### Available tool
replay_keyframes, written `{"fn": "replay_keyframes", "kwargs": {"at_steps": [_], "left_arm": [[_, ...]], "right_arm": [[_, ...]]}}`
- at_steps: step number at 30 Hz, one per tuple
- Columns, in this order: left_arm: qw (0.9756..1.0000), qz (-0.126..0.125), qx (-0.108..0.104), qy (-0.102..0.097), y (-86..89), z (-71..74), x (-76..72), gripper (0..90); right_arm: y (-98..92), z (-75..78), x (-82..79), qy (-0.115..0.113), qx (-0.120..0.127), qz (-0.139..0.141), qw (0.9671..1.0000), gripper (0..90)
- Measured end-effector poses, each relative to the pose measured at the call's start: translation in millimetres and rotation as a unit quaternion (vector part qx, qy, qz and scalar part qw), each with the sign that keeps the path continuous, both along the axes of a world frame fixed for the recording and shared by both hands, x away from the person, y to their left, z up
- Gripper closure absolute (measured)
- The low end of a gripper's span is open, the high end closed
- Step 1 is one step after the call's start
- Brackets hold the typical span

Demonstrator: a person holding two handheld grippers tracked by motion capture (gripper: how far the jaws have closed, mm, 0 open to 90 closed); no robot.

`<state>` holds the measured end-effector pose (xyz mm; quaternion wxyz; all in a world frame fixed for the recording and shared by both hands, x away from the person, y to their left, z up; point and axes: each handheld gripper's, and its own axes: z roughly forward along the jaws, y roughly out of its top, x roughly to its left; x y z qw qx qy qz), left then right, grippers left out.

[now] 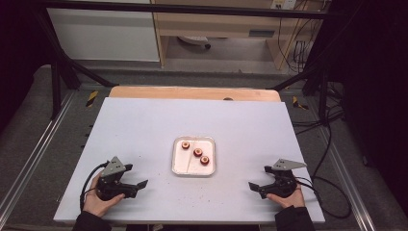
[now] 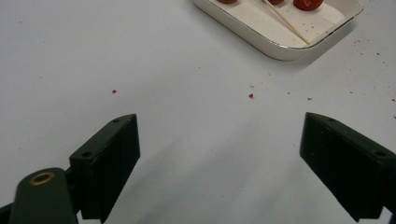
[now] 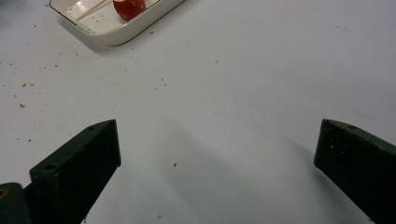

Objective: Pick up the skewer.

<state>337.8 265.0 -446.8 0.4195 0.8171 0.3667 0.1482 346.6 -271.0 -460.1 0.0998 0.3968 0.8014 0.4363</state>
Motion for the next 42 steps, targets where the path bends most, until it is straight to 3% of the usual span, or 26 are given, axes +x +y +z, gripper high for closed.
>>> {"fn": "replay_keyframes", "kwargs": {"at_steps": [23,32,42], "left_arm": [[1.0,0.0,0.008,0.002,-8.6,7.9,0.8,11.2],[0.9999,-0.002,0.016,0.004,-23.2,19.3,3.2,11.7],[0.9995,-0.011,0.031,-0.004,-54.1,33.1,9.6,11.7]], "right_arm": [[3.0,0.9,0.1,0.002,-0.003,0.002,1.0,0.6],[3.9,1.3,0.4,0.0,-0.001,0.002,1.0,0.6],[5.5,1.5,0.6,0.001,-0.002,0.003,1.0,0.6]]}}
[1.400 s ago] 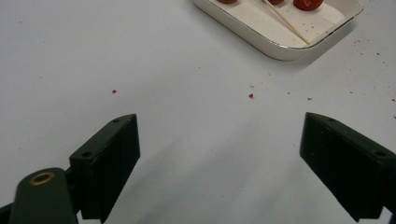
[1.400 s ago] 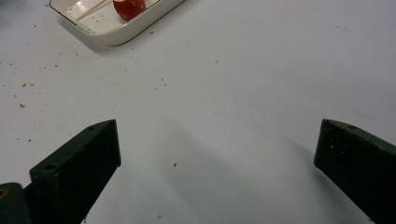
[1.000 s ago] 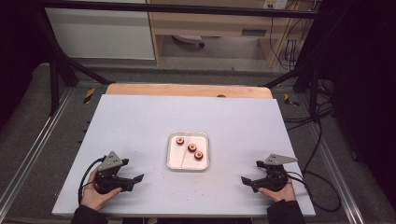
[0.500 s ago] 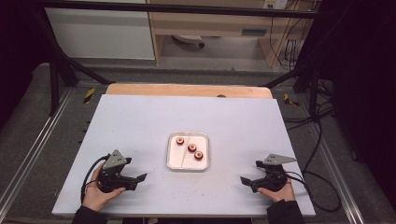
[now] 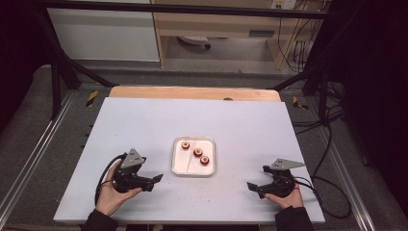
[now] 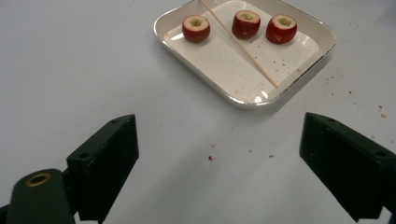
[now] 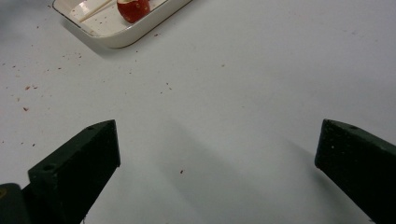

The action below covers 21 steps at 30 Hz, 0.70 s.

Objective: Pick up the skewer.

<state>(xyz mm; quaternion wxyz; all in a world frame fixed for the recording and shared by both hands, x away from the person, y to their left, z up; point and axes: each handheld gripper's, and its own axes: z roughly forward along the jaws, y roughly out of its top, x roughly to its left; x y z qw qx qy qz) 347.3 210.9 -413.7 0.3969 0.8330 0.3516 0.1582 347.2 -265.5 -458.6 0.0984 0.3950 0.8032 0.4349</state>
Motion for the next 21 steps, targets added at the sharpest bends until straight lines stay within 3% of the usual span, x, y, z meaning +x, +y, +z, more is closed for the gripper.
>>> {"fn": "replay_keyframes", "kwargs": {"at_steps": [21], "left_arm": [[0.9997,0.002,0.021,0.01,-56.7,4.1,19.4,16.0]], "right_arm": [[0.7,0.0,-0.1,-0.001,-0.006,0.0,1.0,0.6]]}}
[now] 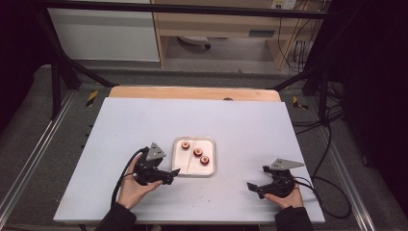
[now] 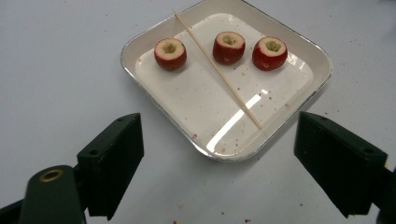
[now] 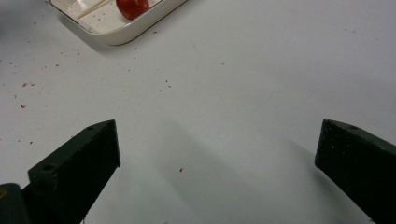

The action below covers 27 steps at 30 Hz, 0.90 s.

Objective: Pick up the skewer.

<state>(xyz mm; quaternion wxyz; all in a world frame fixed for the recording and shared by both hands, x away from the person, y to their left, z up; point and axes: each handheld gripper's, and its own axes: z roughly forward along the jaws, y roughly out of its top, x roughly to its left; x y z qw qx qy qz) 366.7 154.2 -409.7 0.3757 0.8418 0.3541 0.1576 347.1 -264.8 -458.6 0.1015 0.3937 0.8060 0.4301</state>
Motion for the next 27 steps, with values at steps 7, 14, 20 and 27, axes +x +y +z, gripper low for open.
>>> {"fn": "replay_keyframes", "kwargs": {"at_steps": [7,14,20,27], "left_arm": [[1.0,0.002,0.0,0.004,-18.9,-1.7,7.5,21.7],[0.9998,0.018,-0.001,0.012,-35.8,-6.3,14.8,28.0],[0.9992,0.036,0.001,0.019,-46.4,-12.5,20.6,37.1],[0.9983,0.055,0.006,0.018,-57.1,-18.7,25.1,49.4]], "right_arm": [[-0.4,0.5,-0.4,0.001,0.0,0.0,1.0,0.6],[-0.5,0.5,-0.4,0.001,-0.001,0.001,1.0,0.6],[-0.4,0.4,-0.3,0.001,-0.001,0.001,1.0,0.6],[-0.3,0.4,0.0,0.001,0.0,0.002,1.0,0.7]]}}
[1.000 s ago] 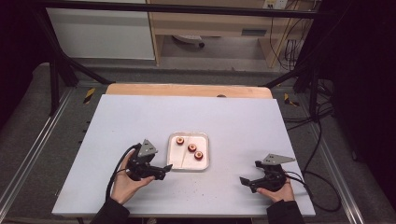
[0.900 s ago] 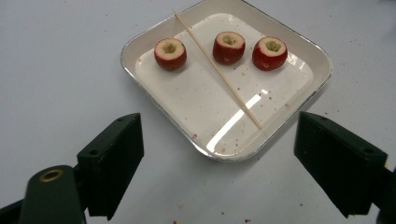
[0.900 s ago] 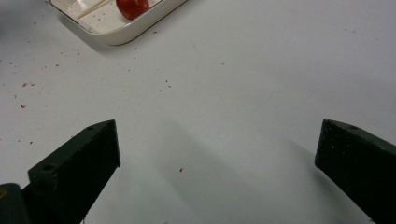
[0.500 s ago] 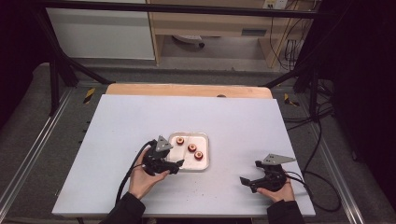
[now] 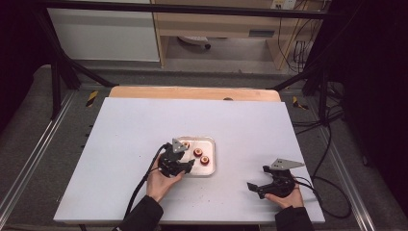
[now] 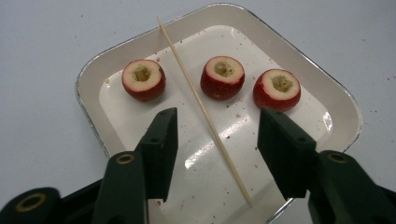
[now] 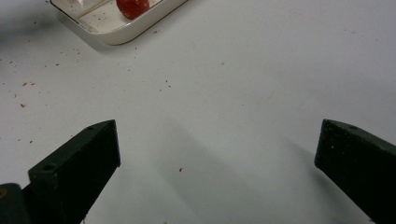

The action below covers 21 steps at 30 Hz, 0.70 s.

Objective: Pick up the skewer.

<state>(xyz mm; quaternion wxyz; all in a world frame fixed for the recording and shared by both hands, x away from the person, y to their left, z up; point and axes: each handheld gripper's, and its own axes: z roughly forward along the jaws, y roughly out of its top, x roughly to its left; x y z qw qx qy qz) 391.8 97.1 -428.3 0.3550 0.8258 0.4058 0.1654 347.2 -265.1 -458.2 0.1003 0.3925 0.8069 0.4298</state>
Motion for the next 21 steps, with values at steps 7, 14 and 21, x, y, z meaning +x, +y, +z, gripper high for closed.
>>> {"fn": "replay_keyframes", "kwargs": {"at_steps": [7,14,21], "left_arm": [[0.9997,0.018,0.014,-0.009,-9.4,-7.8,1.9,61.0],[0.9995,0.029,0.01,-0.001,-14.7,-15.5,4.6,72.4],[0.9989,0.047,0.005,-0.009,-18.1,-17.8,3.6,80.3]], "right_arm": [[0.0,-0.1,0.1,0.0,-0.001,0.001,1.0,0.7],[0.5,-0.7,0.3,-0.001,0.0,0.002,1.0,0.7],[0.7,-0.6,0.1,0.001,0.0,0.002,1.0,0.7]]}}
